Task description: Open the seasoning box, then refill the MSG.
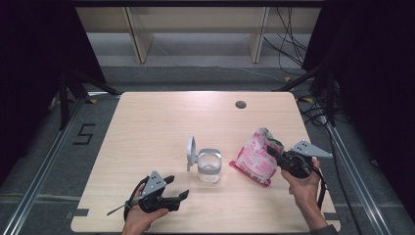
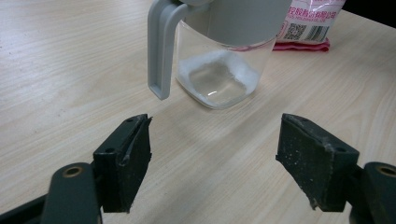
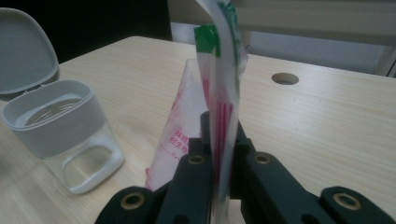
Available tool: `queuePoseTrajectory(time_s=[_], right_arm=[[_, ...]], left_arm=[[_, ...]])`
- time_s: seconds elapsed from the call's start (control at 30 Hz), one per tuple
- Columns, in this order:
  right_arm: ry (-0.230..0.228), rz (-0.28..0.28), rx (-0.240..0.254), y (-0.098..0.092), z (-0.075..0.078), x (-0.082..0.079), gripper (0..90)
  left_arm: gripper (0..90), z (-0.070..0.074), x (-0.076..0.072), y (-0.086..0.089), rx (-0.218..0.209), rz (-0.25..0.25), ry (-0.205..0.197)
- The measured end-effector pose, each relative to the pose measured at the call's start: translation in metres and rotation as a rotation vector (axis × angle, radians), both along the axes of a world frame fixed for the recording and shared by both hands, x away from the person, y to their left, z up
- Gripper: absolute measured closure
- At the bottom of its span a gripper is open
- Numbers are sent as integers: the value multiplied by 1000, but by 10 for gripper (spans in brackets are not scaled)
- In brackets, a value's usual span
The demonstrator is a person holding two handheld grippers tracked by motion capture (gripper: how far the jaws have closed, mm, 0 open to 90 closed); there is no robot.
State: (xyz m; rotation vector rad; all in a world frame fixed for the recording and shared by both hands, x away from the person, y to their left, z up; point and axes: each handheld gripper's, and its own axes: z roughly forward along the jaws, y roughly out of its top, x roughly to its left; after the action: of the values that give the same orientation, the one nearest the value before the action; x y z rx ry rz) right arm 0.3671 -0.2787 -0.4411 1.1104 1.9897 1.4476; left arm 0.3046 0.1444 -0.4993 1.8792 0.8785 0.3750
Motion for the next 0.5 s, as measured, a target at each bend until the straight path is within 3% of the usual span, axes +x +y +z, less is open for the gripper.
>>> queuePoseTrajectory(time_s=[0.03, 0.07, 0.17, 0.2, 0.23, 0.27, 0.3, 0.33, 0.37, 0.43, 0.5], right_arm=[[-10, 2, -3, 1, 0, 0, 900], [9, -3, 28, 3, 1, -3, 900], [-16, 7, -1, 6, 6, -4, 900], [-23, 14, -4, 8, 8, -5, 900], [-49, 17, -12, 8, 9, -5, 900], [-49, 22, -16, 9, 11, -6, 900], [-58, 31, -28, 9, 12, -5, 900], [-39, 29, -15, 12, 13, -7, 900], [-70, 37, -46, 13, 13, -7, 900], [-66, 50, -47, 16, 15, -8, 900], [-54, 47, -44, 18, 17, -11, 900]], left_arm=[[253, 1, -1, 0, 1, 4, 0], [253, 1, -1, 0, -7, 6, -6], [253, 2, -3, 2, 4, 8, -8], [253, 3, 0, 4, 18, -17, -32], [253, 3, -3, 3, -4, 8, -7], [253, 3, -3, 3, 9, 15, -6], [252, 3, -3, 2, -13, 14, -10], [249, 3, -3, 3, -5, 8, -16], [236, 3, -3, 3, -31, 2, -16], [231, 3, -5, 1, -41, 5, -18], [231, 4, -5, 1, -18, -4, -26]])
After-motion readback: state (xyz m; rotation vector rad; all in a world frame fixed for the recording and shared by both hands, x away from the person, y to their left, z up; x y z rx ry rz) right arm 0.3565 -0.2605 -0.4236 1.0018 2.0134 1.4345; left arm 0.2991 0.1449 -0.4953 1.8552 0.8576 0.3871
